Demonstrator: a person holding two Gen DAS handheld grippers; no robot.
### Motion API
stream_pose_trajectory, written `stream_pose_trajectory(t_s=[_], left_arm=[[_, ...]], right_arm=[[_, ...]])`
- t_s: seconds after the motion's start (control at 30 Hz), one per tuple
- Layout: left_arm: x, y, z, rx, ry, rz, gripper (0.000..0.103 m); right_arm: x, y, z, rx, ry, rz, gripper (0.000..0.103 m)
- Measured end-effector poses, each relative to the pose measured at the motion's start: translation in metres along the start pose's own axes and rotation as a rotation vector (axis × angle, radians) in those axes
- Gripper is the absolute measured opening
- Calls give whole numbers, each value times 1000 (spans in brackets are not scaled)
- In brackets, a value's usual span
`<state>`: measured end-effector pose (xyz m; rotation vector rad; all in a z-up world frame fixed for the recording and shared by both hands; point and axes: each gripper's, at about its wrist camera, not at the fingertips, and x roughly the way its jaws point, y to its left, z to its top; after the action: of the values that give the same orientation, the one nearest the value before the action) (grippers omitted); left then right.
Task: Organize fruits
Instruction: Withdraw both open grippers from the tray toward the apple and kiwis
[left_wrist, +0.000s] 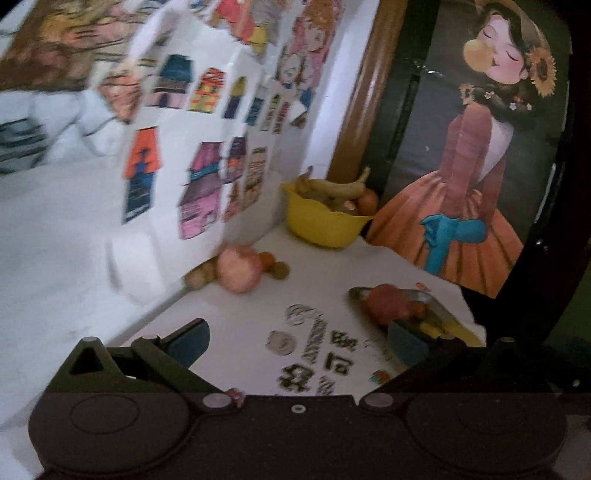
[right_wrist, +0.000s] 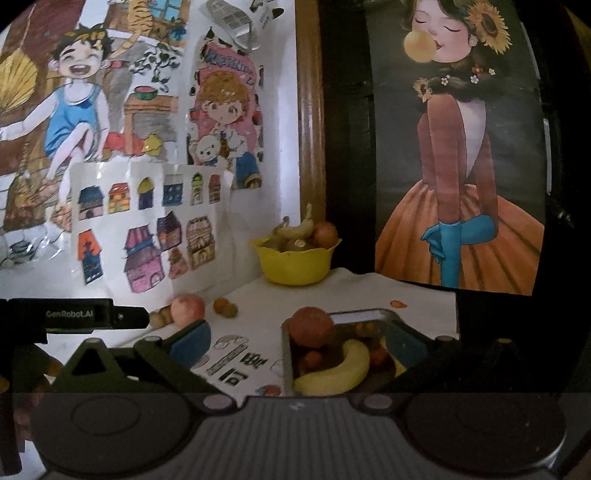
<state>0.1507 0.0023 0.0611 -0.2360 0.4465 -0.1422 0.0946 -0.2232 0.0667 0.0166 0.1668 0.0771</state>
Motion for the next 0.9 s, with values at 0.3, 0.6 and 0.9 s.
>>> stream_pose_trajectory(t_s=[0.3,0.6,0.9], left_arm=[[-10,31,-24,23,52,63,102],[-14,54,-37,53,81,133,102],[-19,65,-36,85,75,171,102]], right_arm=[[-7,31,-25,19,108,6,103],[7,73,-33,-41,202,40,103],[34,106,-23,-122,218,114,103]])
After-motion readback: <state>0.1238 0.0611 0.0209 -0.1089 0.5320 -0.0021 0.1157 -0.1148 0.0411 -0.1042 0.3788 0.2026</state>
